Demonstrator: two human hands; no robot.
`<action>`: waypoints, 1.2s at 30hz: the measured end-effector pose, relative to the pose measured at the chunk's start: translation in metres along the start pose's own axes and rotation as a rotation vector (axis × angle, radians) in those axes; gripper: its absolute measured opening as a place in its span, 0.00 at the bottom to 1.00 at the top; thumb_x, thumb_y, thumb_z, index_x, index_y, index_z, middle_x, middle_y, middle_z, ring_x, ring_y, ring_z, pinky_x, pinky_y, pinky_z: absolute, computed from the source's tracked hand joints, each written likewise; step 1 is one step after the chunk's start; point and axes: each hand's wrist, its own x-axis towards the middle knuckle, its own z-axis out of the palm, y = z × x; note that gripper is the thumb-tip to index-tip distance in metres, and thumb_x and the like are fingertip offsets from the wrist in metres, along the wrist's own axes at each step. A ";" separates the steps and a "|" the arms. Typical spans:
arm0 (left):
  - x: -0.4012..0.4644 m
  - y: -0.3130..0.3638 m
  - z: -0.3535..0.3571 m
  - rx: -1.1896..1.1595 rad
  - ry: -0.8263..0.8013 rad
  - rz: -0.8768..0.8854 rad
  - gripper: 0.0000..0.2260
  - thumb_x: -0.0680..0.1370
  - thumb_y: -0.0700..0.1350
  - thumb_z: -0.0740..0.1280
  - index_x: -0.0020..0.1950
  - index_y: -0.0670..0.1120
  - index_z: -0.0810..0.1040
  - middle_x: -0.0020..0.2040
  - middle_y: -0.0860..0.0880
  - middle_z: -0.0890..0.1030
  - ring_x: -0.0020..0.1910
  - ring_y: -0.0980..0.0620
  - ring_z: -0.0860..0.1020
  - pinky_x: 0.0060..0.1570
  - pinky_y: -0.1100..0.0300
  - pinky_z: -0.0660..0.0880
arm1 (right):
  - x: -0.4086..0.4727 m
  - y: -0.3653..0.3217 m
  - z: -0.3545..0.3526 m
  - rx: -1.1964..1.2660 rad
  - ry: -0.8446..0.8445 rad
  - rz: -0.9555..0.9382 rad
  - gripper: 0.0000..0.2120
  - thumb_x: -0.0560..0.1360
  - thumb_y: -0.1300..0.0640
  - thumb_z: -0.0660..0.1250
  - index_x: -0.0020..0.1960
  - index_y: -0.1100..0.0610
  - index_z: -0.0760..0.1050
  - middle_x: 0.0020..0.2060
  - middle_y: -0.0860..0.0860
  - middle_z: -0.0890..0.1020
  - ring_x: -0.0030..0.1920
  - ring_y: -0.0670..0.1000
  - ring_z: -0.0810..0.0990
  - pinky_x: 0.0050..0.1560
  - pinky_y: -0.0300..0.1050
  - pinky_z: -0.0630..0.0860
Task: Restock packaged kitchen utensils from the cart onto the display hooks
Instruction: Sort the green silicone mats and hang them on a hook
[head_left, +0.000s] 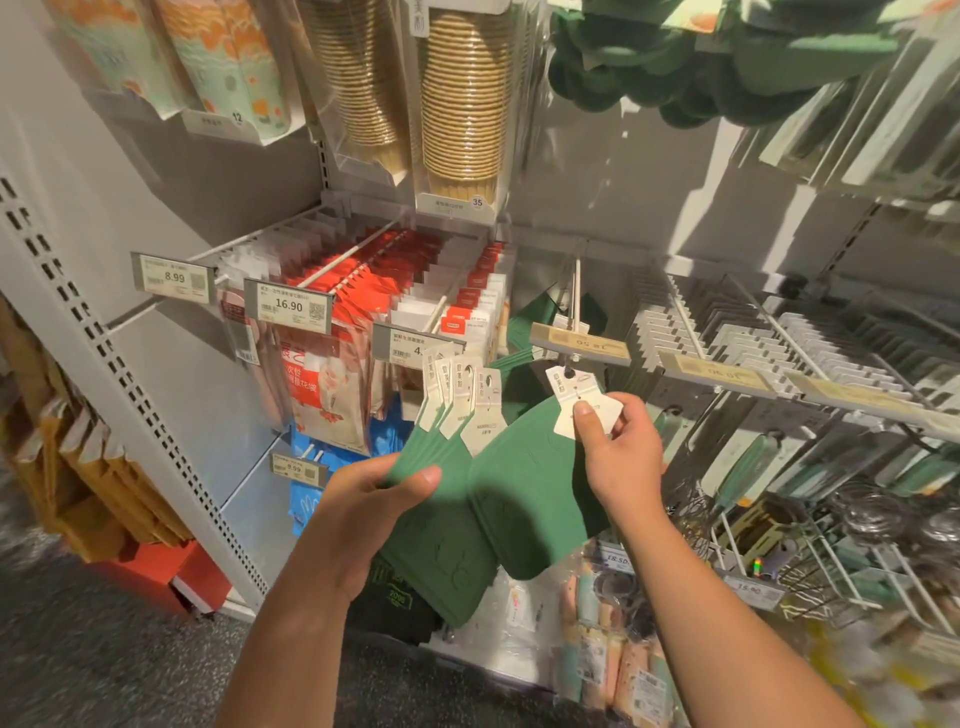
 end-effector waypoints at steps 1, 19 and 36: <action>0.000 0.001 -0.002 0.012 0.010 0.005 0.10 0.73 0.46 0.75 0.51 0.44 0.88 0.49 0.38 0.87 0.52 0.34 0.85 0.60 0.34 0.78 | 0.003 -0.001 0.001 -0.012 0.022 -0.004 0.08 0.79 0.52 0.71 0.56 0.50 0.75 0.45 0.48 0.83 0.45 0.50 0.81 0.44 0.45 0.75; -0.006 0.006 -0.012 -0.052 0.056 -0.068 0.09 0.78 0.41 0.71 0.54 0.39 0.86 0.51 0.37 0.87 0.53 0.34 0.85 0.62 0.35 0.78 | 0.053 -0.037 0.015 -0.335 -0.020 0.269 0.18 0.81 0.53 0.69 0.69 0.56 0.73 0.61 0.60 0.81 0.64 0.65 0.77 0.58 0.52 0.75; -0.001 -0.002 0.005 -0.111 -0.018 -0.108 0.10 0.68 0.44 0.74 0.47 0.42 0.89 0.50 0.36 0.86 0.52 0.34 0.85 0.63 0.38 0.78 | -0.026 -0.033 0.016 0.168 -0.302 -0.010 0.06 0.81 0.57 0.68 0.51 0.49 0.83 0.46 0.48 0.86 0.44 0.40 0.81 0.46 0.31 0.76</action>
